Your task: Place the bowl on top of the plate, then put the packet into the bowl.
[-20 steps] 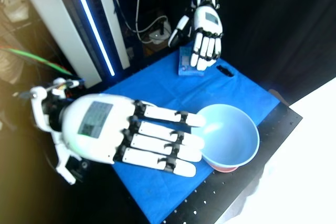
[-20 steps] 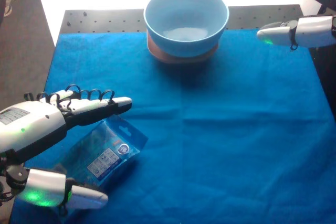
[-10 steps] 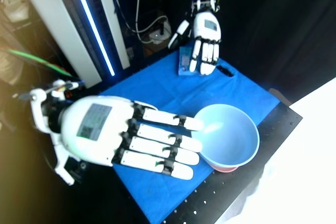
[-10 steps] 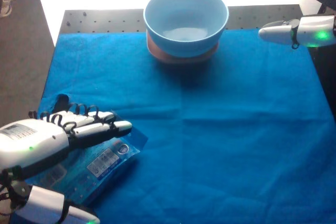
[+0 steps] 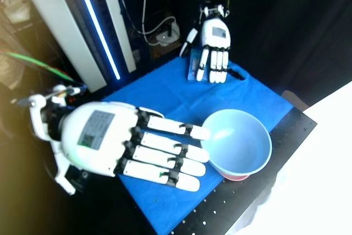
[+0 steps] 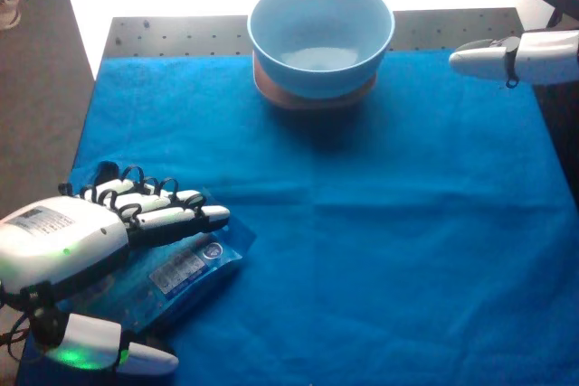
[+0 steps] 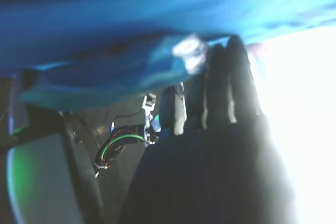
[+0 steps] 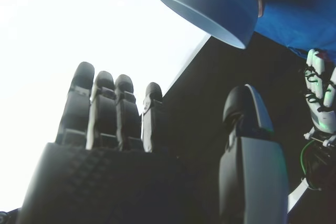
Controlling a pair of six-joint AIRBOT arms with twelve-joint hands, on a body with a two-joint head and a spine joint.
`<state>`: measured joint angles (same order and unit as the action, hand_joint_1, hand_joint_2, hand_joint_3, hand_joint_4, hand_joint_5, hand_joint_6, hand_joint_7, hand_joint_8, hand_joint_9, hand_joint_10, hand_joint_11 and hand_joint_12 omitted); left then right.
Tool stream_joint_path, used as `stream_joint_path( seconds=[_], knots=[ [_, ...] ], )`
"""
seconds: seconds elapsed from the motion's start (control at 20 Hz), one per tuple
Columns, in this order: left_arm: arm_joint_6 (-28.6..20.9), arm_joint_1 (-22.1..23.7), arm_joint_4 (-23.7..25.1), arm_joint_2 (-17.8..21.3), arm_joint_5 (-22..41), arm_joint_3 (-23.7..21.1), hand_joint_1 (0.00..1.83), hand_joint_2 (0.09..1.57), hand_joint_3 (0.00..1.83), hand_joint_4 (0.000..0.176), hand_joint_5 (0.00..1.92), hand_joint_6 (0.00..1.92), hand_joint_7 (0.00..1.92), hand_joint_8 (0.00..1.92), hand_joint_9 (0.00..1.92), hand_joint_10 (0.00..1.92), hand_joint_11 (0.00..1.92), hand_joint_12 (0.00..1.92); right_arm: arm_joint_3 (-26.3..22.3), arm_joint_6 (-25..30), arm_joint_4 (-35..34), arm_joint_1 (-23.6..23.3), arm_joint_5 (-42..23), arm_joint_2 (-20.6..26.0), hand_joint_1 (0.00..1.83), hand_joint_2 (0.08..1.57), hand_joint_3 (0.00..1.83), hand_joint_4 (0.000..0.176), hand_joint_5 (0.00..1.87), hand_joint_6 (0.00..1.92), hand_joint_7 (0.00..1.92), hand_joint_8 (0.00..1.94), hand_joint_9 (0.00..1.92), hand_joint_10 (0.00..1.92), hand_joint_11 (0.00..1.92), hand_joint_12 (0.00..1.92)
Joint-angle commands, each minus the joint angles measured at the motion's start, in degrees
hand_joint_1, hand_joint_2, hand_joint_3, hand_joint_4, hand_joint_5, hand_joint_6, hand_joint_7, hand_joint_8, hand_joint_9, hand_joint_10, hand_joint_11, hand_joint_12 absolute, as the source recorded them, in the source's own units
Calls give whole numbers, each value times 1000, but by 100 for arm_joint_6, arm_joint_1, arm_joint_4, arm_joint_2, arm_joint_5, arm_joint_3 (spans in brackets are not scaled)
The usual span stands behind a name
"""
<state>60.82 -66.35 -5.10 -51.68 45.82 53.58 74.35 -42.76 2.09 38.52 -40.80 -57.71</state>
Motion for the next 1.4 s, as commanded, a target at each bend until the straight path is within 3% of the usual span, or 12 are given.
stream_joint_path(
  seconds=[0.0, 0.15, 0.2, 0.25, 0.4, 0.45, 0.55, 0.6, 0.65, 0.7, 1.15, 1.35],
  knots=[
    [29, 1, -108, -71, 40, 42, 925, 924, 4, 119, 267, 5, 380, 21, 429, 85, 0, 1503, -14, 0, -138, -41, -695, 39, 578, 1063, 1, 137, 203, 0, 174, 0, 136, 1, 0, 505],
    [29, 1, -158, -74, 82, 46, 1096, 1045, 4, 38, 596, 29, 690, 83, 242, 1349, 54, 1898, -15, 0, -139, -38, -695, 42, 587, 1068, 0, 124, 227, 4, 171, 1, 113, 0, 0, 407],
    [29, 1, -174, -74, 98, 50, 1146, 1082, 0, 1, 723, 5, 600, 509, 273, 1531, 142, 1916, -15, 0, -139, -38, -695, 42, 589, 1072, 1, 119, 235, 5, 176, 2, 117, 1, 0, 420],
    [29, 1, -195, -72, 110, 58, 1144, 1233, 11, 0, 688, 1033, 668, 1375, 384, 1614, 330, 1859, -15, 0, -139, -37, -695, 42, 581, 1082, 5, 113, 229, 1, 176, 1, 116, 1, 0, 420],
    [29, 1, -314, -73, 214, 97, 1483, 1229, 0, 0, 367, 1691, 542, 1860, 697, 1912, 790, 1920, -16, 0, -139, -34, -695, 41, 552, 1090, 3, 116, 225, 0, 171, 0, 115, 1, 0, 429],
    [29, 2, -357, -73, 251, 118, 1699, 1182, 0, 3, 420, 1875, 602, 1909, 839, 1919, 970, 1921, -17, 0, -139, -33, -695, 42, 559, 1091, 2, 118, 219, 0, 167, 0, 113, 0, 0, 430],
    [29, 15, -451, -67, 335, 162, 1826, 1145, 0, 88, 597, 1919, 839, 1921, 1095, 1921, 1265, 1921, -17, 0, -139, -32, -695, 41, 530, 1104, 4, 123, 203, 0, 167, 0, 108, 0, 0, 415],
    [29, 20, -469, -65, 350, 173, 1799, 1131, 0, 107, 639, 1921, 887, 1921, 1145, 1921, 1331, 1921, -18, 0, -139, -30, -695, 41, 519, 1112, 4, 126, 196, 0, 163, 0, 100, 1, 0, 392],
    [29, 47, -510, -55, 405, 193, 1763, 1093, 0, 162, 743, 1921, 1002, 1921, 1239, 1921, 1435, 1921, -18, 0, -139, -17, -695, 41, 499, 1113, 4, 123, 197, 1, 163, 0, 99, 1, 0, 388],
    [29, 74, -510, -40, 432, 198, 1751, 1092, 0, 173, 813, 1921, 1060, 1921, 1325, 1921, 1506, 1921, -18, 0, -140, -11, -695, 41, 483, 1109, 2, 133, 197, 1, 153, 0, 91, 0, 0, 383],
    [-366, 419, 91, 760, 1270, 25, 1828, 1092, 0, 176, 1097, 1921, 1204, 1921, 1549, 1921, 1625, 1921, 0, 0, -139, -11, -695, 19, 466, 1146, 2, 117, 205, 0, 153, 0, 86, 0, 0, 412],
    [-458, 907, 548, 1009, 1201, 52, 1767, 1099, 0, 175, 956, 1921, 1155, 1921, 1530, 1921, 1627, 1921, 12, 0, -139, -10, -695, 26, 489, 1154, 2, 101, 219, 3, 161, 2, 94, 2, 0, 425]
  ],
)
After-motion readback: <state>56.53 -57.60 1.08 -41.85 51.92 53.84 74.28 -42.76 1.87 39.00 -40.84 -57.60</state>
